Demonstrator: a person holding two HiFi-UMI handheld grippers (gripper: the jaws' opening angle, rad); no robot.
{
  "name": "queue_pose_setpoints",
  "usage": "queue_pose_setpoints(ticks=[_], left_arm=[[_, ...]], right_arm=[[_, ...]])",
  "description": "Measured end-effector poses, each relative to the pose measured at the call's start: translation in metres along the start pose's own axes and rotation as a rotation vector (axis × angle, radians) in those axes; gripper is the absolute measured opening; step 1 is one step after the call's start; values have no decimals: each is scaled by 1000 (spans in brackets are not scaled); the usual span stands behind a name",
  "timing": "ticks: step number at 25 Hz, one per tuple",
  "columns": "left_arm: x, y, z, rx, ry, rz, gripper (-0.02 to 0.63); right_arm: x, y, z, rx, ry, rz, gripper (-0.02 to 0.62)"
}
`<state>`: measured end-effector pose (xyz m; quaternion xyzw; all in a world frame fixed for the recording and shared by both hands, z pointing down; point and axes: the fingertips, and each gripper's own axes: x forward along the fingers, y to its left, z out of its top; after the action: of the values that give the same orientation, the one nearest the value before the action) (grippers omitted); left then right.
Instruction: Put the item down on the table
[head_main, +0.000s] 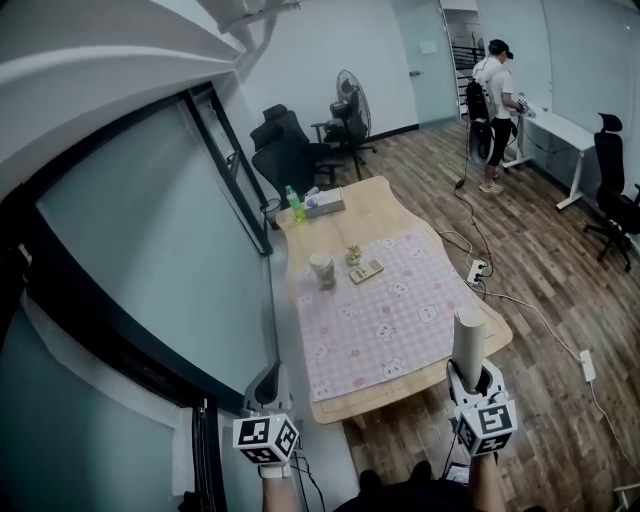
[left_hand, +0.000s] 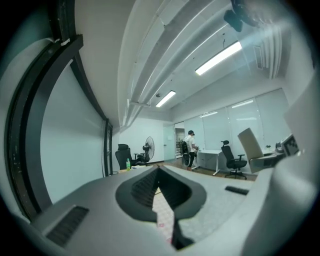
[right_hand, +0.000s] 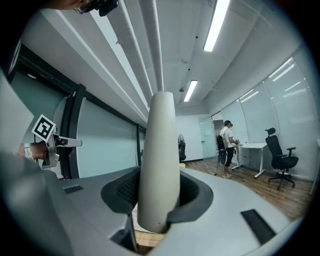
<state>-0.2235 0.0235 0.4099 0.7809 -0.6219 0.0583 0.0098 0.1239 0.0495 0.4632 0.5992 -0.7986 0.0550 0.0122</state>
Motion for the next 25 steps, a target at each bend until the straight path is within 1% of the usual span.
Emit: queue_pose_setpoints(ticks=[3,6,9,13,17,21,25], left_arm=[[6,-11,1,10,8,28,0],[10,-27,1,12,7,35,0],[17,-49,3,29,16,17,0],[28,-70,5,80,41,-1,0],[47,-81,18,115,17,9,0],[70,-94,23,144,5,-26,0],[95,-97,19,138,7,-59,0]], right_arm=[[-1,-6,0,13,-5,23,150],[-7,-14,-2,25,-13,41,150],[-9,-29,-5,42,-13,43,150],[-18,-45,-12,91,-12,32,150],[-17,-57,-12,115,-26,21,150],[-13,-67,-8,110,-43,8,150],[-2,-73,-4,97,-43,-15,150]])
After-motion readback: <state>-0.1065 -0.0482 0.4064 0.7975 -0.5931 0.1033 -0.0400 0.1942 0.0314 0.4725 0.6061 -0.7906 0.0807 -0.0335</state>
